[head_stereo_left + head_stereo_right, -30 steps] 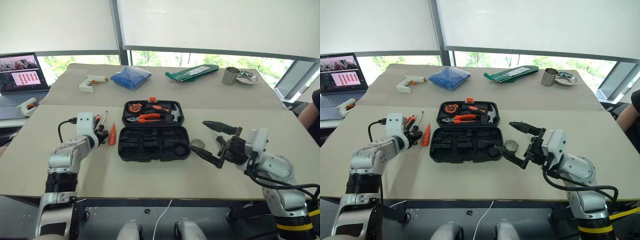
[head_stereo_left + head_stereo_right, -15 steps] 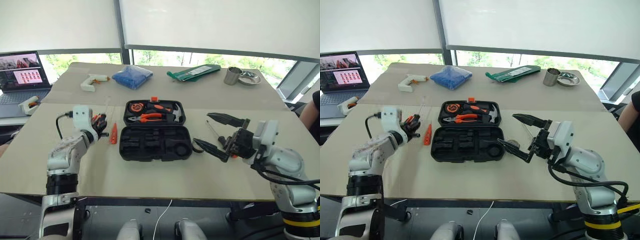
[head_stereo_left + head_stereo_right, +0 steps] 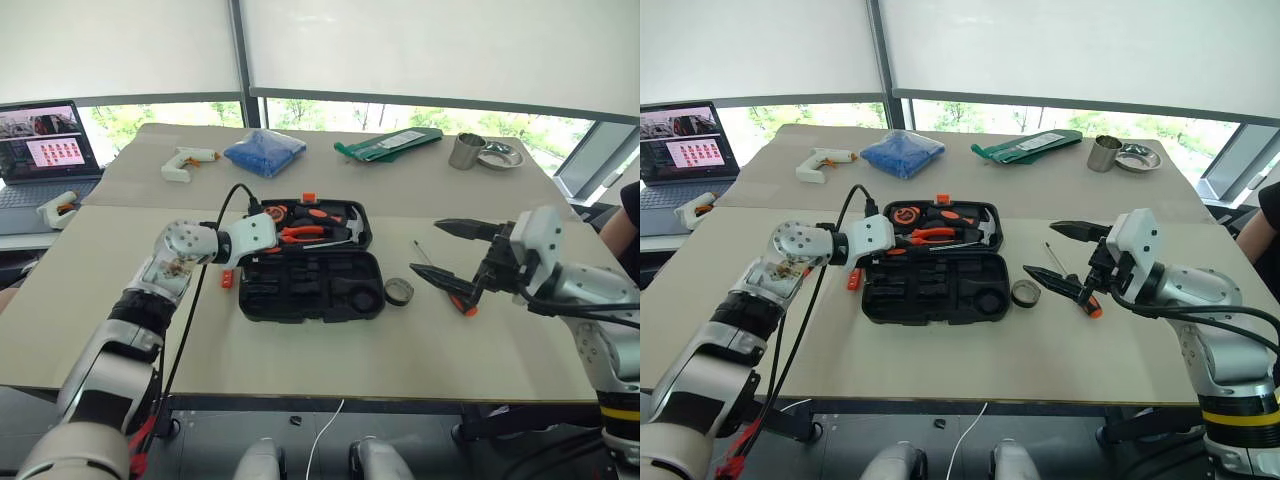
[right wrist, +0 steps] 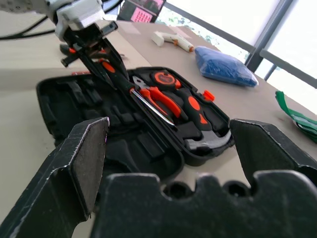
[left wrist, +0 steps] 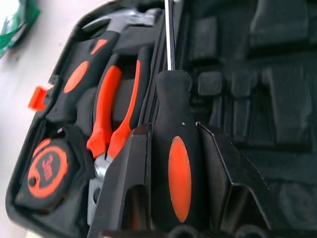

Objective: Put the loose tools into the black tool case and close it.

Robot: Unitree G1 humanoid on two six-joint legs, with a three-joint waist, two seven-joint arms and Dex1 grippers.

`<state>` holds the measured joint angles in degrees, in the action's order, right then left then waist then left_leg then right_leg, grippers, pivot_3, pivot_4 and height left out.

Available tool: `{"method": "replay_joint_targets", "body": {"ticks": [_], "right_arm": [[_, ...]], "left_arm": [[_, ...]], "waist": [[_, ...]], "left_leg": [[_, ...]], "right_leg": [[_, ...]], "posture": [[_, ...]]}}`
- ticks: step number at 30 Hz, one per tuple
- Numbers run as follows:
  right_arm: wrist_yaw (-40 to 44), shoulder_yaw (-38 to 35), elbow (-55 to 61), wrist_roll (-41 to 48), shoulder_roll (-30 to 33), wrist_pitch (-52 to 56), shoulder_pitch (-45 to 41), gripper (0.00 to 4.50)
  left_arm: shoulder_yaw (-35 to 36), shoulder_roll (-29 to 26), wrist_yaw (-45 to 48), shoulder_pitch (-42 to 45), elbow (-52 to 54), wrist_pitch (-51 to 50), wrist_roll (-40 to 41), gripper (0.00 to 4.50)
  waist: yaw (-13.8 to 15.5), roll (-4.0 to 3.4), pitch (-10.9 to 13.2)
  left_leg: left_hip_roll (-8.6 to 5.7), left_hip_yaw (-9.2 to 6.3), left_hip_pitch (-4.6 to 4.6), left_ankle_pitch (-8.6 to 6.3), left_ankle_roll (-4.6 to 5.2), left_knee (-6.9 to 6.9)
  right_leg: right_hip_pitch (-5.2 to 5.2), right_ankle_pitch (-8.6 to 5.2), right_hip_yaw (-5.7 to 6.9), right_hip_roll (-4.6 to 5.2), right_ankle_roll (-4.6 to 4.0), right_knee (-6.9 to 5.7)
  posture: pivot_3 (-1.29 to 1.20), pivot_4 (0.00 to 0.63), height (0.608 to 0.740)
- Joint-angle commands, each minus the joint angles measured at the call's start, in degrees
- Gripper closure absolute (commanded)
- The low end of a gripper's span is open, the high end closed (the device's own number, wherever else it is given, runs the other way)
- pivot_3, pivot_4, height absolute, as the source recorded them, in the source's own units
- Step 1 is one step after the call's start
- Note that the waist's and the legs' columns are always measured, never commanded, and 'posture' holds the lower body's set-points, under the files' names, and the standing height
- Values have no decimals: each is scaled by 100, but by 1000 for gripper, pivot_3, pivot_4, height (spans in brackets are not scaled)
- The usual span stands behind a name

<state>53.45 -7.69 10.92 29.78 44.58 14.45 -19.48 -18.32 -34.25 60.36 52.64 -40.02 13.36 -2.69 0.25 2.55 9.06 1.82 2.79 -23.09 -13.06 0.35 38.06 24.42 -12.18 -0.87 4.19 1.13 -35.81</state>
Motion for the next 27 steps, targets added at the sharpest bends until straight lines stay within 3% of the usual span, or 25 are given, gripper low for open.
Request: {"method": "replay_joint_targets", "body": {"ticks": [1,13,23,24,27], "right_arm": [[126,49,-50,-105,-109,-206,-244,0],[377,162,-256,-352,-365,-601,-364,0],[537,217,-132,-296,-469,-560,-387,0],[549,219,-108,-279,-476,-533,-375,0],[562,225,-48,-232,-495,-449,-361,0]], "left_arm": [[-8,148,190,319,-650,534,-197,3597],[-109,596,-30,577,-1888,1073,-808,3597],[32,642,-39,527,-1897,1232,-834,3597],[75,648,11,489,-1841,1309,-765,2597],[547,797,-5,311,-1428,1458,-182,1762]], "waist": [[0,0,0],[37,-1,0],[40,-1,0],[39,-1,0],[35,-1,0]], "left_leg": [[-1,-1,-7,-4,6,6],[-8,0,-35,-32,50,90],[-8,0,-28,-31,50,95],[-8,0,-28,-31,50,95],[-7,0,-28,-32,50,93]], "right_leg": [[2,-1,2,1,2,1],[-7,14,5,16,40,-3],[-12,17,2,15,42,-11],[-11,17,2,15,42,-10],[-10,17,2,15,42,-9]], "posture": [[0,150,740],[0,150,740],[0,150,740],[0,150,740],[0,150,740]]}}
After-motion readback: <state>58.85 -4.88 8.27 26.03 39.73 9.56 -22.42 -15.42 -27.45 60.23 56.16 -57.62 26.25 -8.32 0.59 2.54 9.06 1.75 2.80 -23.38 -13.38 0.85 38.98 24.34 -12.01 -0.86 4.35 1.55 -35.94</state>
